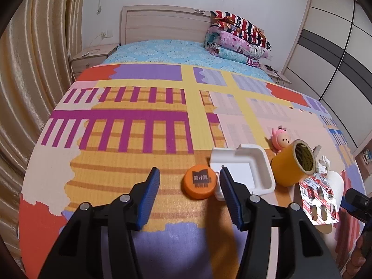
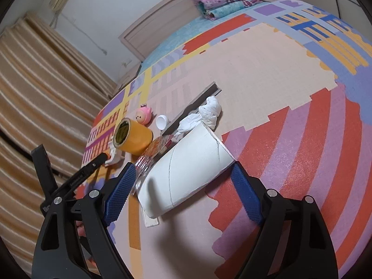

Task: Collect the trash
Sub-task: 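Grasp the orange bottle cap with the left tool while the right tool grasps the white cardboard tube, then lift the cap and tube and carry both tools over the trash bin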

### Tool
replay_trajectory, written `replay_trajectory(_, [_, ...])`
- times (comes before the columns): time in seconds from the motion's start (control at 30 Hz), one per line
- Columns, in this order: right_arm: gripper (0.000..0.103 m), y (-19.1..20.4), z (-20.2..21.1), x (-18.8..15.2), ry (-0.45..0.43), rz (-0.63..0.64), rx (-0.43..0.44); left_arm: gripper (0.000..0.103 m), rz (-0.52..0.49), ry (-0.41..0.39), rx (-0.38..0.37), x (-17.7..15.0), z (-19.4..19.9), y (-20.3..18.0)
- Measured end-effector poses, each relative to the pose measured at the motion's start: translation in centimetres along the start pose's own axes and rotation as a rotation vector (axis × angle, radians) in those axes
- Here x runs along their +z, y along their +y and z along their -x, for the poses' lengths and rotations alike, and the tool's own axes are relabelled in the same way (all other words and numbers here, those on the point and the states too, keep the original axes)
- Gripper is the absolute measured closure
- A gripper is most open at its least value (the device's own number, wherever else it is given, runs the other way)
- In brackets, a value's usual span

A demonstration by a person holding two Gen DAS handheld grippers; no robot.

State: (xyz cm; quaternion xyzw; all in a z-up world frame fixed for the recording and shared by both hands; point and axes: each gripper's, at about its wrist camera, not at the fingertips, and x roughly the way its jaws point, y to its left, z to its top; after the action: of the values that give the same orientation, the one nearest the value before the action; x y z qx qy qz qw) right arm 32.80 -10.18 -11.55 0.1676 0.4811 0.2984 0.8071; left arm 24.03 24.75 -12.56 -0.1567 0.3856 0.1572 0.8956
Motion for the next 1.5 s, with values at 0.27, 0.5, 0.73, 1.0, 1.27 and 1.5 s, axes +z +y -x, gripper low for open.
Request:
replay_trajectory(0.27, [0.021, 2.7, -1.1, -1.2, -0.081, 0.124, -0.189, 0.060, -0.068, -0.003, 0.050, -0.1, -0.6, -1.3])
replay_trajectory(0.5, [0.047, 2.1, -1.4, -0.9, -0.086, 0.120, -0.133, 0.074, -0.111, -0.003, 0.045, 0.0, -0.7, -1.9])
replay_trajectory(0.73, [0.067, 1.1, 0.2, -0.7, -0.115, 0.071, -0.008, 0.074, -0.107, -0.018, 0.035, -0.3, -0.1, -1.8])
replay_trajectory(1.0, [0.075, 1.1, 1.8, -0.8, -0.156, 0.118, 0.027, 0.075, -0.136, -0.070, 0.033, -1.2, 2.9, -2.2])
replay_trajectory(1.27, [0.080, 2.5, 4.1, -1.8, -0.250, 0.310, -0.061, 0.075, -0.171, -0.121, 0.019, -2.5, 6.2, -3.5])
replay_trajectory(1.5, [0.081, 3.0, 6.1, -2.9, -0.314, 0.461, -0.117, 0.074, -0.199, -0.160, -0.019, -3.9, 8.9, -5.3])
